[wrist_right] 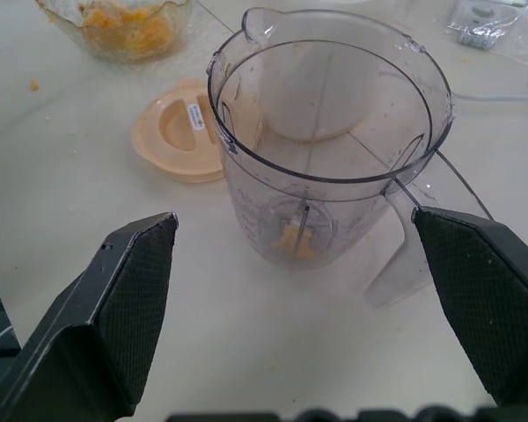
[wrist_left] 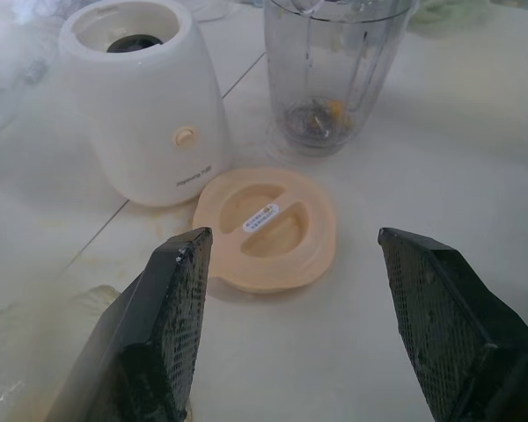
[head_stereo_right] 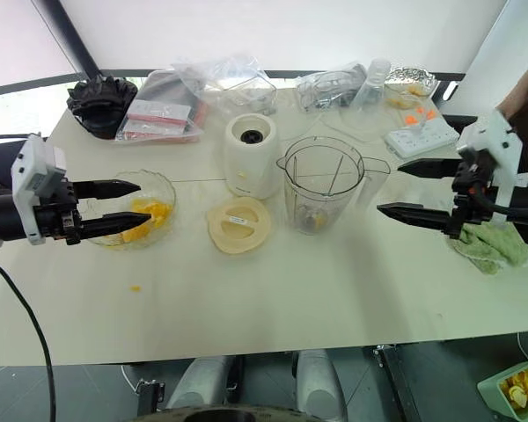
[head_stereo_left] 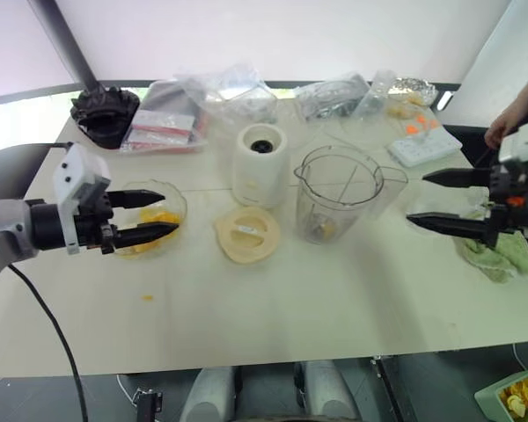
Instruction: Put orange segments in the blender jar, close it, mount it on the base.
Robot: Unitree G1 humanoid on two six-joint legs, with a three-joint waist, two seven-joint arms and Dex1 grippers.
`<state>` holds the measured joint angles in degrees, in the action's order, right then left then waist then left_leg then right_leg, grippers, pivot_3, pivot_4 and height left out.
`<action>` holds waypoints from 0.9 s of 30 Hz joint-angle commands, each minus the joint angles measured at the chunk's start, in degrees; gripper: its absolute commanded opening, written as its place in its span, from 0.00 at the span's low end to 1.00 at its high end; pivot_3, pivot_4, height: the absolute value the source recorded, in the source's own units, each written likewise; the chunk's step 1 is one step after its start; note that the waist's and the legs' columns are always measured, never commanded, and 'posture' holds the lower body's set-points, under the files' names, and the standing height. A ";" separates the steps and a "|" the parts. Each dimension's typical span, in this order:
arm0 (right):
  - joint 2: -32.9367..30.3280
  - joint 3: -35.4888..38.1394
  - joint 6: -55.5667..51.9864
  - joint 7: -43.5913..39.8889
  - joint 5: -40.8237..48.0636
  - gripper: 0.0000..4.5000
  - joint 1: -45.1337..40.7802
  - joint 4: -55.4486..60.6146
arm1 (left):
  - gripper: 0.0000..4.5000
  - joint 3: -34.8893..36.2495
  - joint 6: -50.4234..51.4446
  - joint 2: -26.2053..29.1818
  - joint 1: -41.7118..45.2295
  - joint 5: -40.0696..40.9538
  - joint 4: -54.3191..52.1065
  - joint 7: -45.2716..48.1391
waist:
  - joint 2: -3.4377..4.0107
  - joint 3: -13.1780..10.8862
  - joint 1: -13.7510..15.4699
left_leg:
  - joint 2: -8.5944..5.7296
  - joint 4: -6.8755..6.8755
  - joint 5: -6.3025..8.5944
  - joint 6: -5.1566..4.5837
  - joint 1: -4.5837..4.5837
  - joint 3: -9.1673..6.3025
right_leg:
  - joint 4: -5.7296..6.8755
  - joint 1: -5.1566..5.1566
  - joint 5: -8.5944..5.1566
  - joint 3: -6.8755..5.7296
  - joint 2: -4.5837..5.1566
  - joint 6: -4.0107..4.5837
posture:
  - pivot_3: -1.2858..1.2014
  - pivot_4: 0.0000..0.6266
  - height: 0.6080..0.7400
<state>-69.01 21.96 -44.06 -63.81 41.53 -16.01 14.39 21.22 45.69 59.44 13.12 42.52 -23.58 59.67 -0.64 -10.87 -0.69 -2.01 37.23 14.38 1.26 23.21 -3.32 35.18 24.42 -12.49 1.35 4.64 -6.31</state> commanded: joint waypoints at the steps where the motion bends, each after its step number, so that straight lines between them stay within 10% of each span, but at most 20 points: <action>1: -0.63 1.36 0.75 -0.13 -0.49 0.99 -0.94 0.00 | 0.70 1.42 0.10 0.82 0.18 1.70 -1.56 0.28 | 0.00 0.00 0.05 | 0.00 0.00 0.00 0.00 0.00 -0.01 | 0.00 0.00 0.00 0.00 0.00 0.00 | 0.52 0.24 1.00; 27: 0.66 0.83 -1.74 1.48 1.76 0.99 -4.44 1.99 | 0.70 -5.57 -2.69 1.87 3.02 -5.37 0.89 -2.71 | 0.00 0.00 -0.01 | 0.00 0.02 0.00 0.00 -0.01 0.00 | 0.04 0.00 0.00 0.01 -0.01 0.00 | 0.52 0.24 1.00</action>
<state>-68.48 21.74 -45.84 -62.70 42.25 -19.00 14.70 15.89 44.33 60.42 14.60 38.36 -23.53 57.28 -0.63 -10.87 -0.70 -2.02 37.26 14.38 1.26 23.20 -3.31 35.23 24.42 -12.49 1.35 4.62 -6.31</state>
